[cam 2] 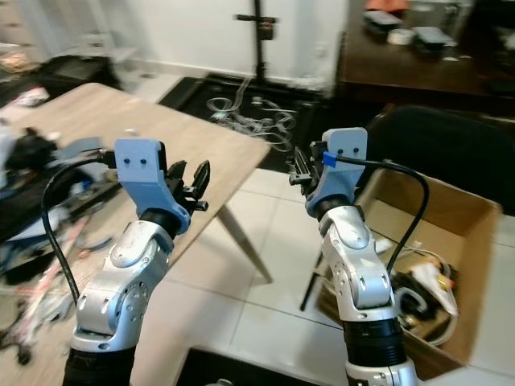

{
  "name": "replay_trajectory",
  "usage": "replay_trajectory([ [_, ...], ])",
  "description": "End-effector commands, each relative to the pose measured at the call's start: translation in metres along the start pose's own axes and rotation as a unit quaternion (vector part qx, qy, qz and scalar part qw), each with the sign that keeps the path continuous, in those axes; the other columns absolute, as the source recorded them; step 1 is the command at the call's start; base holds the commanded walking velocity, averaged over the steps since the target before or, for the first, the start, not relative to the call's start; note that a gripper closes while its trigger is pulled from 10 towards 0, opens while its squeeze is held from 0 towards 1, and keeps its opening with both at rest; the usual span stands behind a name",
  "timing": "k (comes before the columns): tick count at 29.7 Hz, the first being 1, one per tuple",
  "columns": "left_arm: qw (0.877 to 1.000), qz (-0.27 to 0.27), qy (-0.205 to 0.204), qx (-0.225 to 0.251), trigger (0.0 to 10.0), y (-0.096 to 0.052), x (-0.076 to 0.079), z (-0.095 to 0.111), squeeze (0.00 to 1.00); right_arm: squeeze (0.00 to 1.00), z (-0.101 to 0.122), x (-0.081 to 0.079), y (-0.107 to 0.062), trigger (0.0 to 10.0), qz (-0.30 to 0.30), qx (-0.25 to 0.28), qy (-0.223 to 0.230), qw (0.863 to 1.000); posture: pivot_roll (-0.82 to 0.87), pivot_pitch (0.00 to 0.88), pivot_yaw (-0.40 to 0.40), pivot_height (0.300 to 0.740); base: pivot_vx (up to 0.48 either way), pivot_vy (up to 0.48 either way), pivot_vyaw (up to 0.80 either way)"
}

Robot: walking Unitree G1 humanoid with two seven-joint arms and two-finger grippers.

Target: Picking trash to rubbish bin

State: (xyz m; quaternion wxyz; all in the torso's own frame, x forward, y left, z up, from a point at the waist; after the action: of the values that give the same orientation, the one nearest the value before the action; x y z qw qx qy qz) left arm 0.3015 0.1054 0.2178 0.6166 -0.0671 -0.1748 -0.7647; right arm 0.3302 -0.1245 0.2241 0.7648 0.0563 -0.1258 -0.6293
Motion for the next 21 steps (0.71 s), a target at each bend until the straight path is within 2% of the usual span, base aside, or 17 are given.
replay_trajectory([
  [1, 1.0, -0.007, -0.002, -0.009, 10.0, -0.003, 0.002, -0.002, 0.0, 0.0, 0.002, 0.0, -0.003, 10.0, -0.001, 0.0, 0.006, 1.0, 0.05, 0.11, 0.013, 0.74, 0.0, 0.0, 0.8],
  [21, 0.999, -0.042, -0.007, -0.005, 10.0, -0.005, 0.013, 0.0, 0.0, 0.0, 0.0, 0.001, -0.006, 10.0, -0.004, -0.005, 0.008, 1.0, 0.04, 0.118, 0.018, 0.74, 0.0, 0.0, 0.8],
])
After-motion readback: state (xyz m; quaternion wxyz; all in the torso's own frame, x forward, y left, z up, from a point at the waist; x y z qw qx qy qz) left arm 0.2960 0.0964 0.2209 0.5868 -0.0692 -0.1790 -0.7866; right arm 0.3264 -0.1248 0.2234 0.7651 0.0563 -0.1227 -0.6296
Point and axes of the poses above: a point about 5 cm out from each wrist's last joint towards the gripper, its own y axis pointing out of the wrist towards the gripper, its own z axis along the axis of the wrist's last joint, x = y × z, the point moved 1 cm from there along y, pointing out of the wrist towards the gripper, and after that the axes turned 10 degrees about -y, right-handed, at the moved point
